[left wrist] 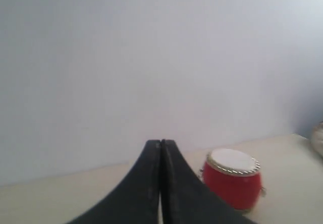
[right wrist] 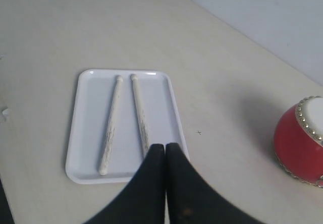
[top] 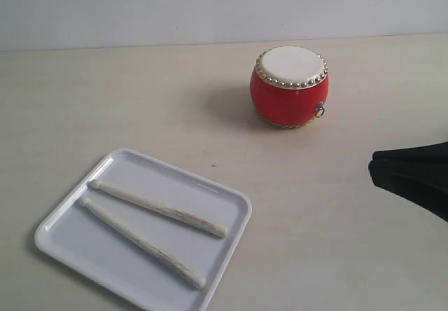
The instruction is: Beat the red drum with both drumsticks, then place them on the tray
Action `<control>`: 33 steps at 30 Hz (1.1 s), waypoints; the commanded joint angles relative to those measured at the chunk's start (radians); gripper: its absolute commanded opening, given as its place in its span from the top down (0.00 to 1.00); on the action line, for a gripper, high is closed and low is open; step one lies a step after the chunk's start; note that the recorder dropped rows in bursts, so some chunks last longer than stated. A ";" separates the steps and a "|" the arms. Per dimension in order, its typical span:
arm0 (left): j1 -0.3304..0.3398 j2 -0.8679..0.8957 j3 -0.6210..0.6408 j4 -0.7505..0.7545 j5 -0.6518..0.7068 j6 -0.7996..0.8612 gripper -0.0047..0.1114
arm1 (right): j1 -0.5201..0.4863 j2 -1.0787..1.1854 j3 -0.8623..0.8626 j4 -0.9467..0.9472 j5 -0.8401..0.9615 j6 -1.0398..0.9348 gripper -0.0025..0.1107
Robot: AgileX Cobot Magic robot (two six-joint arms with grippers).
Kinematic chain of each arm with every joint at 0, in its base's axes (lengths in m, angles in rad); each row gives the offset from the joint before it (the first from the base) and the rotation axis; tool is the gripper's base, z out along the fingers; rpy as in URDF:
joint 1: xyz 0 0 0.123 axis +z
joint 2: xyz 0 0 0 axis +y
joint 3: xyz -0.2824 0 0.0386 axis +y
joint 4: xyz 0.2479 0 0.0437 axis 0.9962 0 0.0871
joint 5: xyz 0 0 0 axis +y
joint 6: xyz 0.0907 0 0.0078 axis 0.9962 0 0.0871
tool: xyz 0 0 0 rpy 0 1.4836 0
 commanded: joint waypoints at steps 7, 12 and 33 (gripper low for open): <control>0.029 -0.062 0.224 0.015 -0.195 0.093 0.96 | -0.005 -0.005 0.007 -0.007 -0.013 0.001 0.98; 0.029 -0.062 0.234 0.012 -0.280 0.085 0.96 | -0.005 -0.005 0.007 -0.007 -0.013 0.001 0.98; 0.029 -0.062 0.257 1.040 -0.306 -0.832 0.96 | -0.005 -0.005 0.007 -0.003 -0.013 0.001 0.98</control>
